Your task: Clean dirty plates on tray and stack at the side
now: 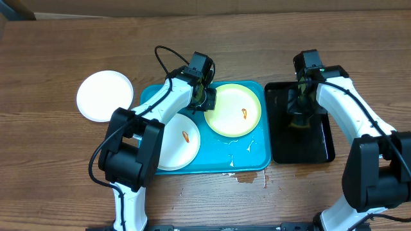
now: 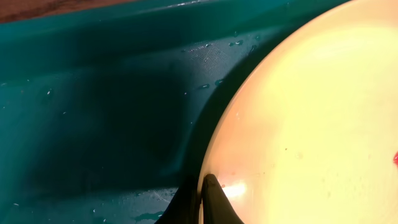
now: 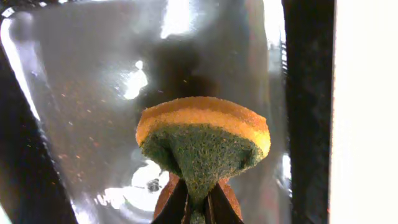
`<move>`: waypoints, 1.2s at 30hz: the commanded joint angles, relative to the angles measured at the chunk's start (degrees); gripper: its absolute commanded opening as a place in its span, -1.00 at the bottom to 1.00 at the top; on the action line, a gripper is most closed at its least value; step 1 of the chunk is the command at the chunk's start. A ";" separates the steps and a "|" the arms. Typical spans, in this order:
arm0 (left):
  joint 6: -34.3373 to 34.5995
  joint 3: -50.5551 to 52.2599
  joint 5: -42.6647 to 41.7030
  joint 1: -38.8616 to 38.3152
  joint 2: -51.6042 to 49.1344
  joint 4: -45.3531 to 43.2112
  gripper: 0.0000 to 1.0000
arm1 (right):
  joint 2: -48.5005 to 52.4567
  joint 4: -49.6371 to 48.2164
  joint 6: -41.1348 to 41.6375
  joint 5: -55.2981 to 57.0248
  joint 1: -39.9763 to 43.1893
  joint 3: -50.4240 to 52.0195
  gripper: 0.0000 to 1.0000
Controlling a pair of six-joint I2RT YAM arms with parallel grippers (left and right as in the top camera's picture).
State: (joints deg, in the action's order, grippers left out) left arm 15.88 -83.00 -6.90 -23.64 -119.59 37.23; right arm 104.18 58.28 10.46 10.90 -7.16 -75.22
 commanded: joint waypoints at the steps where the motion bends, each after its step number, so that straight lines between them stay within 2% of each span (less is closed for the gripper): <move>1: -0.66 0.24 0.42 -0.39 -0.94 0.22 -0.92 | -1.66 2.56 1.01 2.73 -0.09 -4.15 -0.93; 4: -0.66 0.24 0.42 -0.39 -0.94 0.22 -0.92 | -2.99 5.62 9.46 10.12 -0.92 -4.96 -0.92; 7: -0.66 0.24 0.42 -0.39 -0.94 0.17 -0.92 | -3.63 4.44 7.87 9.46 -2.14 -4.96 -0.92; 9: -0.66 0.24 0.42 -0.39 -0.94 0.20 -0.92 | -3.63 5.57 5.92 13.88 -2.82 -4.96 -0.93; 11: -0.66 0.24 0.42 -0.39 -0.94 0.20 -0.92 | -3.63 6.60 12.20 19.08 -2.84 -4.96 -0.93; 13: -0.66 0.24 0.39 -0.39 -0.94 0.20 -0.92 | -3.61 5.18 15.34 14.51 -2.84 -4.96 -0.93; 16: -0.66 0.24 0.42 -0.39 -0.94 0.17 -0.92 | -3.54 3.43 5.62 5.09 -3.21 -4.96 -0.93; 17: -0.66 0.24 0.42 -0.39 -0.94 0.17 -0.92 | -3.56 4.02 5.40 6.95 -3.30 -4.96 -0.93; 20: -0.66 0.24 0.42 -0.39 -0.94 0.20 -0.92 | -3.56 4.07 11.65 7.37 -2.84 -4.94 -0.93; 21: -0.68 0.24 0.39 -0.39 -0.94 0.20 -0.92 | -3.54 3.34 11.19 3.89 -2.84 -4.94 -0.93; 23: -0.66 0.24 0.42 -0.39 -0.94 0.20 -0.92 | -3.56 3.41 4.94 1.64 -2.86 -4.96 -0.93; 25: -0.66 0.24 0.42 -0.39 -0.94 0.20 -0.92 | -3.56 4.22 6.69 4.37 -2.78 -4.96 -0.93; 27: -0.66 0.24 0.42 -0.39 -0.94 0.20 -0.92 | -3.56 3.48 9.57 2.38 -2.56 -4.94 -0.93; 29: -0.66 0.24 0.39 -0.39 -0.94 0.17 -0.92 | -3.56 3.19 5.25 1.62 -2.64 -4.96 -0.93; 36: -0.66 0.24 0.42 -0.39 -0.94 0.17 -0.92 | -3.56 3.76 4.11 4.24 -2.51 -4.96 -0.93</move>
State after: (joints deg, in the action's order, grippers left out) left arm 15.88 -83.00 -6.90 -23.64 -119.59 37.23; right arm 102.48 62.15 16.21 13.78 -10.09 -78.50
